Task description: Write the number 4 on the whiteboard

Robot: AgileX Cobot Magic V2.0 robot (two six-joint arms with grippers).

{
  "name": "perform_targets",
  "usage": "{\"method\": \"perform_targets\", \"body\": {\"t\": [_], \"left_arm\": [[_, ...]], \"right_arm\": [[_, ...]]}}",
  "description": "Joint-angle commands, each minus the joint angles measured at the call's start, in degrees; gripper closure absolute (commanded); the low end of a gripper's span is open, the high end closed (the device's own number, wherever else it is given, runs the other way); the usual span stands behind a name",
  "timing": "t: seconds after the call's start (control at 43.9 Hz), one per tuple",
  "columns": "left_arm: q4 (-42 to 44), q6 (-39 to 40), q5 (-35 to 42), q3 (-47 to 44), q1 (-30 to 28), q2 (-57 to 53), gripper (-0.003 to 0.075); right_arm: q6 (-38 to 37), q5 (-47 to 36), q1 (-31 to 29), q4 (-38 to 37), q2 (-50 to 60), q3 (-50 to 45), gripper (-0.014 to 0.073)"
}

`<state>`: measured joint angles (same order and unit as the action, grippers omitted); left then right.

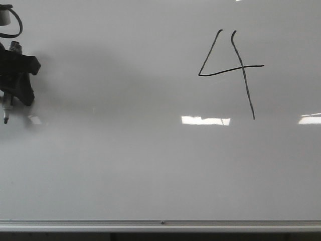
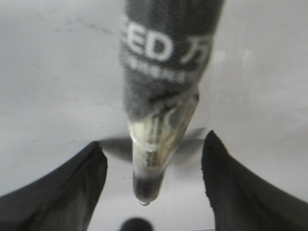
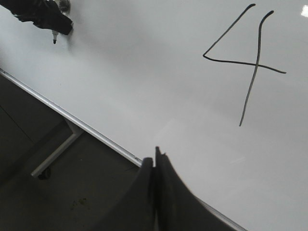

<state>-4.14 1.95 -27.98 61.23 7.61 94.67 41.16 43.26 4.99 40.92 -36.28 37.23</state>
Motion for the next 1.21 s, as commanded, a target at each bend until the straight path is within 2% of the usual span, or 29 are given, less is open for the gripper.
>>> {"method": "perform_targets", "body": {"t": [0.0,0.137,0.319,0.569,0.957,1.184], "left_arm": [[0.14,-2.69,3.71,0.98,0.07,-3.87,0.0190],[1.01,-4.68,5.38,-3.36,0.07,-11.48,0.0197],[1.10,-4.68,10.60,-12.76,0.07,-27.52,0.0221],[1.10,-4.68,13.15,-23.26,0.07,-46.14,0.0383],[1.10,-4.68,15.47,-36.22,0.07,-69.44,0.0742],[1.10,-4.68,16.13,-36.92,0.07,-73.15,0.0741]], "right_arm": [[0.25,-2.26,-0.39,2.23,0.13,1.38,0.0661],[0.25,-2.26,-0.39,2.23,0.13,1.38,0.0661],[0.25,-2.13,-0.39,2.23,0.13,1.38,0.0661],[0.25,-2.13,-0.39,2.23,0.13,1.38,0.0661],[0.25,-2.13,-0.39,2.23,0.13,1.38,0.0664],[0.25,-2.13,-0.39,2.23,0.13,1.38,0.0664]]}}
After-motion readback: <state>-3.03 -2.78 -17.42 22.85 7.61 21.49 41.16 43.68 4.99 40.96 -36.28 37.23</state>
